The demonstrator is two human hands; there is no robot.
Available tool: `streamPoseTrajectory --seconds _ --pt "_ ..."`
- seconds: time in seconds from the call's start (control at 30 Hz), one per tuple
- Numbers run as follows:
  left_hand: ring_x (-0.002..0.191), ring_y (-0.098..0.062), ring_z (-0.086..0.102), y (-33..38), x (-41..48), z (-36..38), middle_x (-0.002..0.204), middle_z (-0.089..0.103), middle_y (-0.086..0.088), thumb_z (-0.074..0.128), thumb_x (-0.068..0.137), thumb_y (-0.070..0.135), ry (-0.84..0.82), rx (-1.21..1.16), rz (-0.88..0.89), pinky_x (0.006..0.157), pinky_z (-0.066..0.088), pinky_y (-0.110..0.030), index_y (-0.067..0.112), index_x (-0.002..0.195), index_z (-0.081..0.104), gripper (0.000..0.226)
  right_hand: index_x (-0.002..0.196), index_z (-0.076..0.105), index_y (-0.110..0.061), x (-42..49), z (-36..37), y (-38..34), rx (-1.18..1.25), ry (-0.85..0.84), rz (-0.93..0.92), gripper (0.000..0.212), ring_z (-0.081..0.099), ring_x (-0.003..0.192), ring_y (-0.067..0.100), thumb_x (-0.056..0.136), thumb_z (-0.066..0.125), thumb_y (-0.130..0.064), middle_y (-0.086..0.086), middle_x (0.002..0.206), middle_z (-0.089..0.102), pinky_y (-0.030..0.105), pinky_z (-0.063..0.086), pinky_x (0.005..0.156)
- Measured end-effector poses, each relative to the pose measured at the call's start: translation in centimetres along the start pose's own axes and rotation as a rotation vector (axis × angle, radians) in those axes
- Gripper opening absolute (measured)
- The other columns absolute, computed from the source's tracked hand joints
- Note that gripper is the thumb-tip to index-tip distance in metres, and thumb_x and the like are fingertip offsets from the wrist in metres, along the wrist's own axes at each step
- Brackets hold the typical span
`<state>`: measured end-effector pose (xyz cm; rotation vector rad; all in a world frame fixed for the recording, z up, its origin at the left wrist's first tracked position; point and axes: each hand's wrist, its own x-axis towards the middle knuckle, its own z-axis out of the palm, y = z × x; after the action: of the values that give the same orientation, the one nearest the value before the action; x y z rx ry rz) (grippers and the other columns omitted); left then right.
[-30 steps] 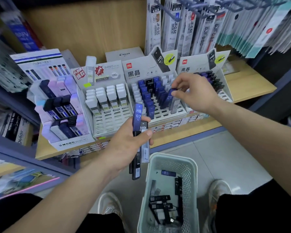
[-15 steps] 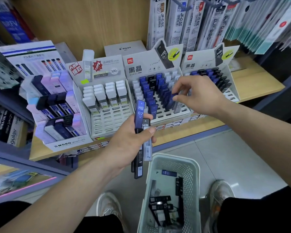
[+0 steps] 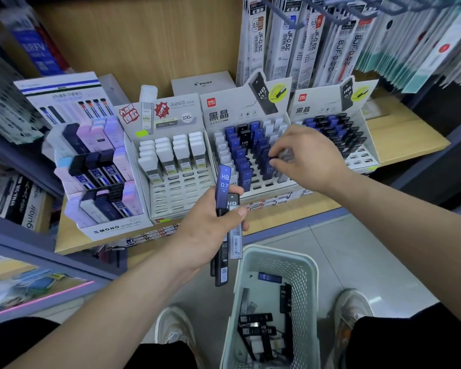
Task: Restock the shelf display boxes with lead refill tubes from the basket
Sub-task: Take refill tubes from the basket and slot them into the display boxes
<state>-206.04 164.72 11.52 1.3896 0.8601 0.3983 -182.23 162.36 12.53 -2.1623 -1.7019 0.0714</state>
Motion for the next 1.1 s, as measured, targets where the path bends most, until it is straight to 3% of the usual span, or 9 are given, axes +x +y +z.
streamPoseTrajectory --seconds 0.07,0.17,0.27,0.33,0.43,0.6,0.8,1.0,1.1 --pt "0.08 -0.015 0.065 0.0 0.0 0.0 0.072 0.067 0.007 0.063 0.098 0.016 -0.013 0.01 0.005 0.099 0.047 -0.056 0.032 0.111 0.061 0.021 0.104 0.074 -0.026 -0.2 -0.5 -0.8 0.105 0.019 0.013 0.017 0.055 0.083 0.009 0.088 0.073 -0.03 -0.01 0.095 0.06 0.029 0.05 0.078" --pt "0.074 -0.013 0.065 0.1 0.0 0.3 0.075 0.066 0.004 0.061 0.098 0.011 -0.037 -0.004 0.024 0.087 0.051 -0.047 0.027 0.114 0.059 0.022 0.109 0.071 -0.025 -1.3 -1.5 -3.5 0.501 -0.082 0.049 0.015 0.058 0.074 0.001 0.096 0.065 -0.023 -0.014 0.09 0.065 0.01 0.043 0.066" --pt "0.073 -0.012 0.064 0.2 -0.1 0.6 0.087 0.062 -0.001 0.061 0.098 0.008 -0.073 0.002 0.068 0.079 0.05 -0.037 0.02 0.115 0.058 0.021 0.112 0.07 -0.014 -2.3 -1.6 -5.9 0.761 -0.254 0.032 0.017 0.059 0.073 0.01 0.097 0.063 -0.016 0.002 0.091 0.067 0.013 0.045 0.062" --pt "0.075 -0.014 0.064 0.2 -0.2 0.8 0.088 0.062 -0.002 0.065 0.095 0.015 -0.107 0.017 0.09 0.081 0.049 -0.04 0.019 0.116 0.058 0.022 0.106 0.069 -0.008 -2.6 -1.5 -6.5 0.832 -0.28 0.026 0.013 0.058 0.072 0.016 0.094 0.066 -0.011 0.012 0.091 0.067 0.017 0.048 0.062" --pt "0.077 -0.015 0.064 -0.1 -0.4 1.0 0.085 0.064 0.002 0.066 0.085 0.027 -0.133 0.01 0.076 0.088 0.049 -0.047 0.023 0.116 0.058 0.032 0.098 0.065 -0.009 -2.6 -1.7 -6.0 0.882 -0.293 0.055 0.007 0.062 0.072 0.013 0.093 0.067 -0.007 0.01 0.089 0.066 0.018 0.049 0.063" --pt "0.085 -0.02 0.064 -0.8 -0.4 0.6 0.08 0.068 0.002 0.067 0.095 0.021 -0.112 0.026 0.021 0.101 0.043 -0.061 0.039 0.112 0.063 0.025 0.096 0.061 -0.011 -1.9 -3.4 -4.5 0.94 -0.149 0.148 0.005 0.063 0.069 0.015 0.095 0.065 -0.008 0.013 0.087 0.067 0.025 0.052 0.058" --pt "0.08 -0.018 0.064 -0.4 -0.1 0.4 0.079 0.067 -0.002 0.063 0.097 0.013 -0.066 -0.008 -0.014 0.078 0.054 -0.045 0.031 0.115 0.062 0.025 0.087 0.066 -0.026 -1.6 -3.5 -1.0 0.528 -0.01 0.111 0.013 0.066 0.081 0.017 0.086 0.077 -0.018 -0.005 0.089 0.071 0.03 0.056 0.081" --pt "0.076 -0.02 0.062 -0.2 0.1 0.1 0.072 0.068 -0.002 0.063 0.097 0.018 -0.041 0.01 -0.013 0.09 0.048 -0.054 0.035 0.114 0.062 0.024 0.083 0.064 -0.033 -1.6 -1.2 -0.1 0.293 -0.094 0.088 0.019 0.064 0.082 0.007 0.086 0.077 -0.018 -0.012 0.084 0.068 0.016 0.048 0.073" --pt "0.077 -0.02 0.063 -0.1 0.3 -0.1 0.071 0.068 -0.001 0.063 0.097 0.016 -0.02 0.002 -0.007 0.091 0.05 -0.06 0.034 0.113 0.063 0.025 0.085 0.064 -0.033 -1.5 -0.6 0.2 0.207 -0.111 0.057 0.018 0.064 0.083 0.009 0.086 0.077 -0.02 -0.011 0.086 0.069 0.024 0.051 0.076"
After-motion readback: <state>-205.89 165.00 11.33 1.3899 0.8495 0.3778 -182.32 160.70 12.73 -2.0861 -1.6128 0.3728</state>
